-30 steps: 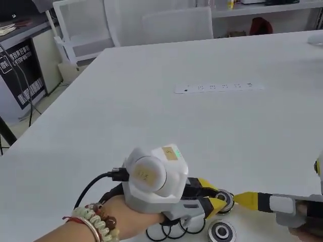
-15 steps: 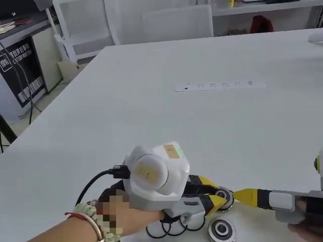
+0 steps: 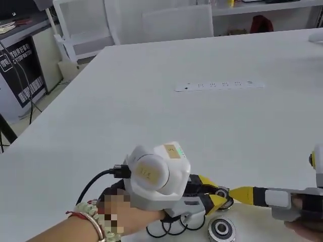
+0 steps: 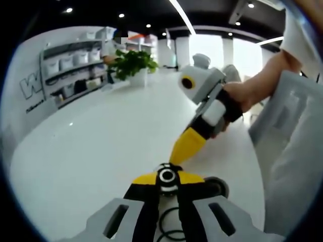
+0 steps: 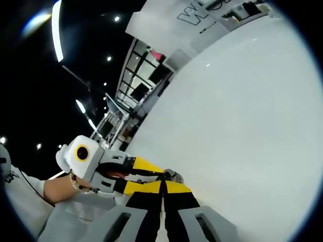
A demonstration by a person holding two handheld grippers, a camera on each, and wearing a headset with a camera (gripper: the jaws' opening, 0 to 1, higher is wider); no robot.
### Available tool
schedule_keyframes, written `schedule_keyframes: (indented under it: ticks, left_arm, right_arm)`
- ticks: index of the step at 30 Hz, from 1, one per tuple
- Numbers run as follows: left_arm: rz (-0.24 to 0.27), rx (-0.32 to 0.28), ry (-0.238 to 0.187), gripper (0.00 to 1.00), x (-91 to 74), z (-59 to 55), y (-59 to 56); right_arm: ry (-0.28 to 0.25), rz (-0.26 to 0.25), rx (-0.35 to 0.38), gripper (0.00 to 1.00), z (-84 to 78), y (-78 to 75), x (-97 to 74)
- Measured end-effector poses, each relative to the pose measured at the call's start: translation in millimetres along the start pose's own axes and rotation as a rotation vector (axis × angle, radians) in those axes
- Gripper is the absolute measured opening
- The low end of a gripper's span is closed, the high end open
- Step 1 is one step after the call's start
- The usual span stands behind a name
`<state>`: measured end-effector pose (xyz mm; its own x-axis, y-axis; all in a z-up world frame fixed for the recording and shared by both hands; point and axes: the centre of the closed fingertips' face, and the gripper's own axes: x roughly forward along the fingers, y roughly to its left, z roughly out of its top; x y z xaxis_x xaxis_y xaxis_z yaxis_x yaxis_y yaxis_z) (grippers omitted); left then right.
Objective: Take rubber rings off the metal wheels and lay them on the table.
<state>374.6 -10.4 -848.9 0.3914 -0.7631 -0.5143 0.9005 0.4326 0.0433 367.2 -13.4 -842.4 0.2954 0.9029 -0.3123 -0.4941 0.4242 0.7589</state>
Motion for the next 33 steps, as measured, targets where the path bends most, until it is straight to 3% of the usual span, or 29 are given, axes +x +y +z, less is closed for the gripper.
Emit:
schedule_keyframes:
  ticks: [13,17,20,30,33]
  left_arm:
    - [-0.001,-0.003,-0.011,0.14,0.7,0.1,-0.5]
    - [0.006,0.01,-0.025,0.14,0.4,-0.1,-1.0]
    - [0.005,0.011,-0.031,0.14,0.3,0.2,-1.0]
    - [0.014,0.029,-0.02,0.15,1.5,2.1,-1.4]
    - [-0.004,0.046,-0.011,0.15,-0.2,4.2,-3.7]
  right_arm:
    - [0.011,0.049,-0.019,0.0,-1.0,10.4,2.3]
    - [-0.002,0.117,0.01,0.0,-0.7,20.2,0.9]
    - [0.0,0.094,-0.026,0.0,0.1,16.8,1.5]
    - [0.008,0.003,-0.023,0.0,-0.4,-2.8,-0.8]
    - [0.013,-0.001,-0.024,0.0,-0.9,-2.8,-0.8]
